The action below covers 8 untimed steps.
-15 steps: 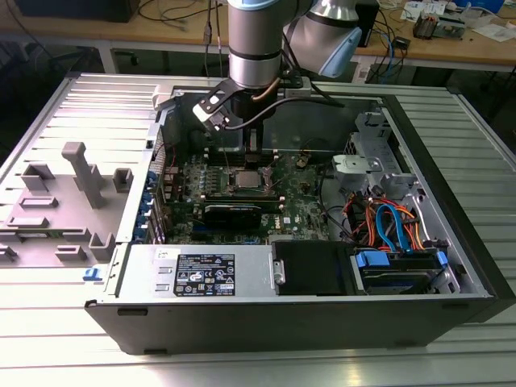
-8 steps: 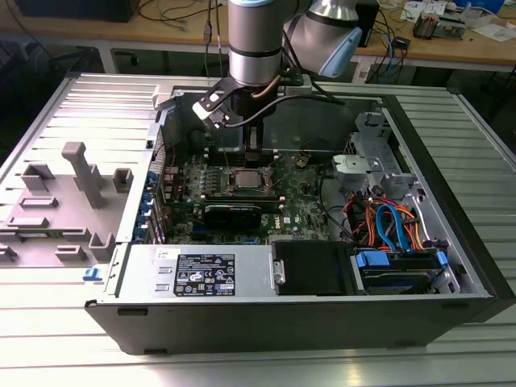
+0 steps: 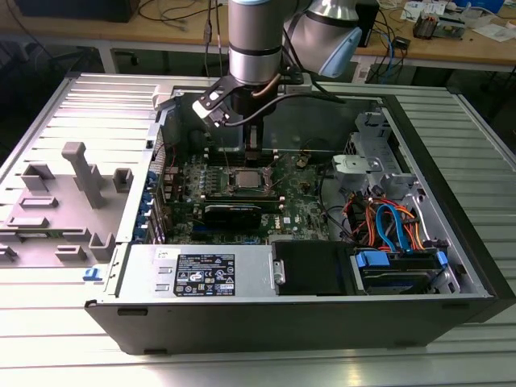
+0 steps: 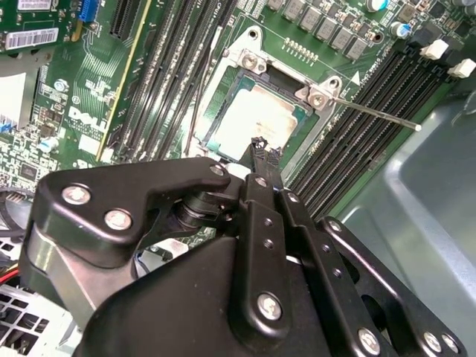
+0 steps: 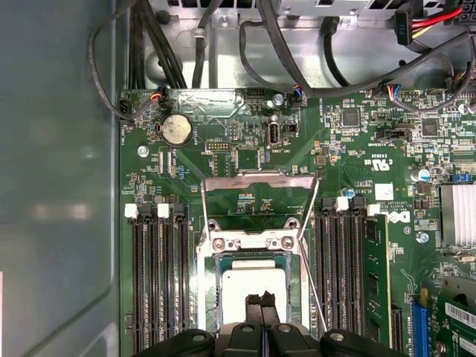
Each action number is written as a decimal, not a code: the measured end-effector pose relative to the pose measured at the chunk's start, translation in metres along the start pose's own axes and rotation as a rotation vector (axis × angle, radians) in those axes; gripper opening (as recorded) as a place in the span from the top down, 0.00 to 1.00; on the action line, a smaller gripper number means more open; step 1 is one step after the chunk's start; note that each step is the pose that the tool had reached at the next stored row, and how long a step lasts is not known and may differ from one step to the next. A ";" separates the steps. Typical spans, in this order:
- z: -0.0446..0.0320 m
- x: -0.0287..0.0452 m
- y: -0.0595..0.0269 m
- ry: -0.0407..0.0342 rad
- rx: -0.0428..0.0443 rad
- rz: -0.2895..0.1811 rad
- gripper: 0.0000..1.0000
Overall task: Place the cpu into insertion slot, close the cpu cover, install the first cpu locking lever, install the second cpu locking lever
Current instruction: 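Close the cpu cover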
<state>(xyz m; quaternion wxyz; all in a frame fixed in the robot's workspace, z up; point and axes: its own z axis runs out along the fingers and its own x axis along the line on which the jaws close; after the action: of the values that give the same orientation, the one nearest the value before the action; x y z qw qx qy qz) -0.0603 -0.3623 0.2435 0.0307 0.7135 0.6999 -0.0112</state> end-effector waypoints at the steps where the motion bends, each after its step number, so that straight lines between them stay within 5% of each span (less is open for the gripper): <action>1: -0.0005 0.0000 0.0000 0.0000 0.0000 0.000 0.89; 8: -0.0012 -0.0001 0.0002 0.0001 -0.0001 0.000 0.89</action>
<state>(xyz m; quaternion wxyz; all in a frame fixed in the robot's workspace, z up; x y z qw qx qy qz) -0.0602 -0.3623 0.2447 0.0307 0.7135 0.6999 -0.0112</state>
